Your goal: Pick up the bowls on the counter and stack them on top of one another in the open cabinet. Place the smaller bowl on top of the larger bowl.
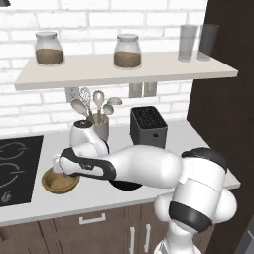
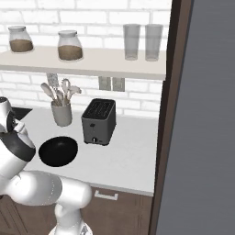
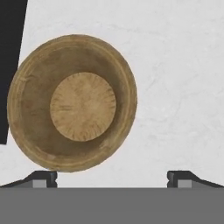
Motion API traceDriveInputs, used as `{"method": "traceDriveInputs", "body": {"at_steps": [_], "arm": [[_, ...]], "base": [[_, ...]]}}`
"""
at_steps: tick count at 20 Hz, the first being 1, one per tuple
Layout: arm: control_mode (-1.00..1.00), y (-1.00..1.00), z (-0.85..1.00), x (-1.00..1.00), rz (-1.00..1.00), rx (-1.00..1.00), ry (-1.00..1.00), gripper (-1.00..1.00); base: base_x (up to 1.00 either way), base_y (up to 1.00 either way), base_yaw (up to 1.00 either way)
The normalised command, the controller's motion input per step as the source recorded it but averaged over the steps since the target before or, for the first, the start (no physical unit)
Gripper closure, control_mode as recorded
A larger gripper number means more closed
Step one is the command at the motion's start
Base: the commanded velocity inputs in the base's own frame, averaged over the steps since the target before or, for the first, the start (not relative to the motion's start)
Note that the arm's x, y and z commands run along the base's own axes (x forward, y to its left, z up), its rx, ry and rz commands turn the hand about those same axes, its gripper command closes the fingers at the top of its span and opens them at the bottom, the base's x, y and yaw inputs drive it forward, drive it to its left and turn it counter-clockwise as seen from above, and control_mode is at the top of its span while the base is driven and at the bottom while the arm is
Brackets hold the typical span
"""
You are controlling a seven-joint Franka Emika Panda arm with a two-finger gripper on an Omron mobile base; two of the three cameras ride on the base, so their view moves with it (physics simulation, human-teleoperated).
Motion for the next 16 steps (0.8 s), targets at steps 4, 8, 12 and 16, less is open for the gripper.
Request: {"method": "traceDriveInputs", "body": {"at_steps": [4,8,12,16], "arm": [[-1.00,0.00,-0.16,0.31,0.00,0.00,0.00,-1.00],[-1.00,0.00,-0.17,0.19,0.00,0.00,0.00,-1.00],[-1.00,0.00,-0.23,0.15,0.00,-0.01,0.00,-1.00],[-1.00,0.00,-0.27,0.05,0.00,-0.01,0.00,-1.00]], "base": [[0.00,0.00,0.00],[0.00,0.00,0.00],[0.00,0.00,0.00],[0.00,0.00,0.00]]}}
